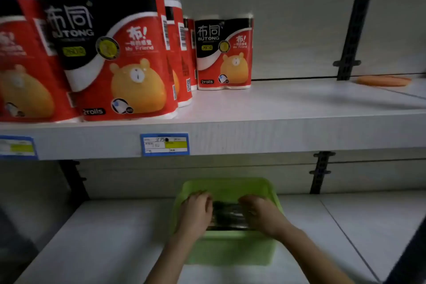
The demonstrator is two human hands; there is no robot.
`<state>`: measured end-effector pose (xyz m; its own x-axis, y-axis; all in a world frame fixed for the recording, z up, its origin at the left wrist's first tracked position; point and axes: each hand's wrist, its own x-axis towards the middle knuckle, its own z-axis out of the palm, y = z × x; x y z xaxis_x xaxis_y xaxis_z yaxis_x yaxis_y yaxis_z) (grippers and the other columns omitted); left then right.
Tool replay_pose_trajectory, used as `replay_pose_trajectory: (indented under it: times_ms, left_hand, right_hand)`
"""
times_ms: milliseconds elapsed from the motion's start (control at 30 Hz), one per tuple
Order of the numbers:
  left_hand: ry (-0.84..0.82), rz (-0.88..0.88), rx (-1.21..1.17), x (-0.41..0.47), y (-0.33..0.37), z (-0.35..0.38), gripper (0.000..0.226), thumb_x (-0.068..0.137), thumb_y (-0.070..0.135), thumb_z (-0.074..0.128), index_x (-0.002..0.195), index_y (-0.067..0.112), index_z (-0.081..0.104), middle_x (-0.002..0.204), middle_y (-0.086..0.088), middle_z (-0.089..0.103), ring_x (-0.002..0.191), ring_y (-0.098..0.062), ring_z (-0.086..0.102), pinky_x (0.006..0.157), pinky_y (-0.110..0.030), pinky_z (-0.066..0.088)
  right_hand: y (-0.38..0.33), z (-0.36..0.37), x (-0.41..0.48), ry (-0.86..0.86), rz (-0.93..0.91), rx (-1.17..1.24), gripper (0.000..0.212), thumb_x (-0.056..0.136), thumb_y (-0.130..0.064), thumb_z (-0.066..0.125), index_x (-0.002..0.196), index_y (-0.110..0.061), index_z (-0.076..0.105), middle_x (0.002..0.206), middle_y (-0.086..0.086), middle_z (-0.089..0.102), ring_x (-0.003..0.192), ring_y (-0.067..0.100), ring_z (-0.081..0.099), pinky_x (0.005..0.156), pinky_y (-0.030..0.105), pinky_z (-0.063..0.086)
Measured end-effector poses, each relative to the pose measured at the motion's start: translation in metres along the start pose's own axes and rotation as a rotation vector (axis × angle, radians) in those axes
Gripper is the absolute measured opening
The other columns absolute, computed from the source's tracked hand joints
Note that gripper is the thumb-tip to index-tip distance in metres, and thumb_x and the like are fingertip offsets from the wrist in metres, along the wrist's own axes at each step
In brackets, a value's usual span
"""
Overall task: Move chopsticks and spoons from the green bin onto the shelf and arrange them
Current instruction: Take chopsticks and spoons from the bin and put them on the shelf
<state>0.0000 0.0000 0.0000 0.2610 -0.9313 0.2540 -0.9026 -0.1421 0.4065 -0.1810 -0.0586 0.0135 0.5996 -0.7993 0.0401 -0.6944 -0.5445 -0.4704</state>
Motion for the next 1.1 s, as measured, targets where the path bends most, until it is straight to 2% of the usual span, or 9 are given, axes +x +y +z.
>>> replay_pose_trajectory:
  times_ms: [200,300,367,500,633,733,800,900,1100]
  left_hand:
    - [-0.191,-0.084,0.116,0.035,-0.012,0.023,0.029,0.097,0.025,0.039,0.115,0.015,0.059,0.122,-0.006,0.061,0.11,-0.024,0.058,0.089,-0.034,0.047]
    - [-0.251,-0.094,0.157,0.041,-0.017,0.026,0.03,0.095,0.018,0.039,0.117,0.012,0.058,0.125,-0.008,0.059,0.114,-0.026,0.056,0.089,-0.033,0.046]
    - [-0.284,-0.101,0.154,0.044,-0.022,0.028,0.03,0.094,0.016,0.041,0.118,0.011,0.058,0.127,-0.008,0.059,0.116,-0.026,0.055,0.09,-0.032,0.044]
    - [-0.348,-0.114,0.125,0.047,-0.032,0.034,0.029,0.093,0.014,0.043,0.118,0.012,0.059,0.125,-0.007,0.06,0.114,-0.024,0.056,0.09,-0.03,0.045]
    - [-0.362,-0.104,0.125,0.049,-0.037,0.036,0.029,0.093,0.017,0.042,0.113,0.01,0.061,0.122,-0.009,0.062,0.112,-0.027,0.057,0.089,-0.033,0.048]
    - [-0.349,-0.111,0.113,0.051,-0.04,0.038,0.028,0.092,0.011,0.041,0.109,0.01,0.062,0.118,-0.01,0.063,0.108,-0.027,0.058,0.085,-0.031,0.046]
    - [-0.333,-0.119,0.089,0.051,-0.042,0.04,0.032,0.092,0.005,0.039,0.117,0.01,0.059,0.123,-0.01,0.06,0.112,-0.025,0.057,0.091,-0.03,0.045]
    - [-0.323,-0.135,0.095,0.051,-0.045,0.042,0.036,0.093,0.002,0.038,0.125,0.008,0.053,0.128,-0.01,0.056,0.114,-0.024,0.055,0.094,-0.029,0.043]
    - [-0.402,-0.134,0.155,0.051,-0.045,0.044,0.024,0.093,0.005,0.04,0.112,0.003,0.055,0.118,-0.014,0.058,0.107,-0.026,0.056,0.086,-0.032,0.044]
  right_hand:
    - [0.024,0.016,0.056,-0.302,0.045,-0.147,0.071,0.086,-0.029,0.063,0.145,-0.015,0.026,0.151,0.007,0.03,0.137,0.025,0.034,0.113,0.032,0.03]
    - [0.03,0.024,0.073,-0.396,0.037,-0.211,0.083,0.079,-0.03,0.071,0.146,-0.011,0.024,0.152,0.009,0.026,0.138,0.027,0.03,0.113,0.033,0.028]
    - [0.033,0.028,0.08,-0.437,0.038,-0.209,0.085,0.075,-0.033,0.075,0.143,-0.011,0.028,0.148,0.009,0.032,0.135,0.027,0.034,0.11,0.034,0.032]
    - [0.036,0.036,0.09,-0.461,0.045,-0.242,0.076,0.069,-0.04,0.078,0.132,-0.014,0.045,0.137,0.009,0.048,0.125,0.027,0.046,0.102,0.037,0.043]
    - [0.04,0.04,0.093,-0.456,0.066,-0.199,0.052,0.081,-0.035,0.068,0.125,-0.012,0.054,0.131,0.009,0.055,0.12,0.026,0.052,0.094,0.033,0.044]
    - [0.04,0.038,0.094,-0.444,0.082,-0.141,0.044,0.087,-0.033,0.061,0.123,-0.009,0.054,0.129,0.01,0.056,0.118,0.025,0.053,0.09,0.03,0.043]
    - [0.039,0.037,0.094,-0.439,0.087,-0.131,0.043,0.091,-0.034,0.056,0.123,-0.006,0.053,0.129,0.012,0.055,0.117,0.026,0.052,0.087,0.03,0.042]
    - [0.038,0.037,0.094,-0.405,0.082,-0.149,0.039,0.096,-0.027,0.047,0.127,-0.004,0.047,0.134,0.016,0.051,0.122,0.028,0.049,0.095,0.032,0.039]
    - [0.036,0.038,0.096,-0.376,0.064,-0.189,0.041,0.096,-0.022,0.048,0.132,-0.006,0.039,0.133,0.017,0.05,0.121,0.03,0.05,0.095,0.034,0.041]
